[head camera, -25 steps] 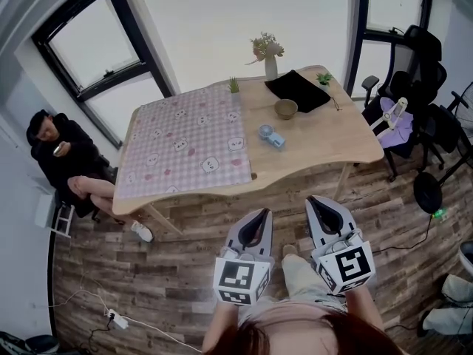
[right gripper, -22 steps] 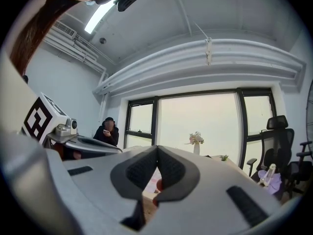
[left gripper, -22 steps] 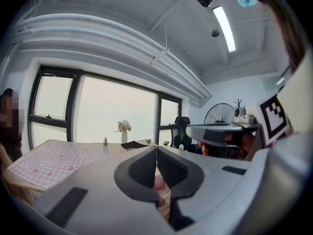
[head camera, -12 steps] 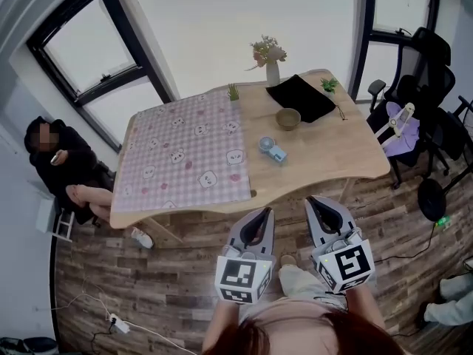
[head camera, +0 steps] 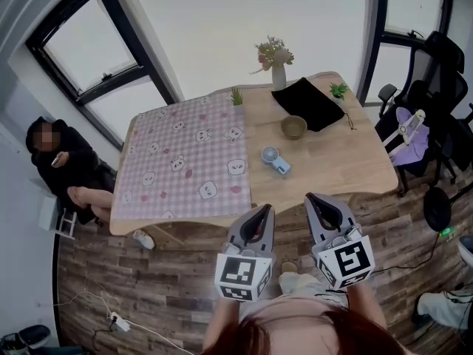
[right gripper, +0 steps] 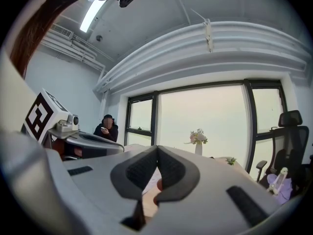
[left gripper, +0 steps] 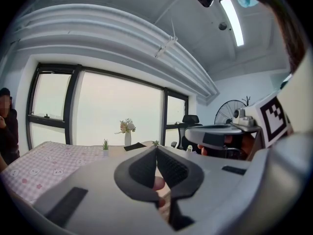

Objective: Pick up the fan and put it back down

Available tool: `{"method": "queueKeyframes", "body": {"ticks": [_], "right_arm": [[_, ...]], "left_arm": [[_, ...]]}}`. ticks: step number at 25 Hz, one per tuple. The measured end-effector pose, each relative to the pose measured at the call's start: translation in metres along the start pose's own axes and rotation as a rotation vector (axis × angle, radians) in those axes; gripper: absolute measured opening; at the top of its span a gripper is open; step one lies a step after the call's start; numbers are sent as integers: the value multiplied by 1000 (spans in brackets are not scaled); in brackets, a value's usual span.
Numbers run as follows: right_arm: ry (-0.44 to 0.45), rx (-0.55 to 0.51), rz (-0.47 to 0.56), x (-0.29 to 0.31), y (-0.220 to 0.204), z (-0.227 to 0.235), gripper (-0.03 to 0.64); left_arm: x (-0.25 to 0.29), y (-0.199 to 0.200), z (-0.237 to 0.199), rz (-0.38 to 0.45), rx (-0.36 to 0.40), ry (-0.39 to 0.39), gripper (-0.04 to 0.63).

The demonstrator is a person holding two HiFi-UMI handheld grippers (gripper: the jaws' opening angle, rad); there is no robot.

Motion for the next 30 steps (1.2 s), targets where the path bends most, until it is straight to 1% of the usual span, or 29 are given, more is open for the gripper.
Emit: {"method": "queueKeyframes", "body": {"ticks": [10, 16, 20, 30], "right_arm": [[47, -12, -37, 53, 2, 38, 0], [75, -22, -78, 83, -10, 51, 0], [91, -20, -97, 101, -15, 52, 2], [82, -37, -178, 156, -38, 61, 23]], "left_arm": [[53, 4, -27, -10, -13, 55, 11], [73, 2, -40, -29, -13, 70, 11], [82, 1, -51, -37, -18, 56, 11], [111, -3, -93, -34, -30, 22, 11]]}}
Point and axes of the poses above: the fingertips, and each gripper's own axes: x forward along the fingers, z to its right, y out of its top, the point moved 3 cm from there along -x, backward along the fingers, and after that the axes turned 9 degrees about x, right-handed, at the moved point
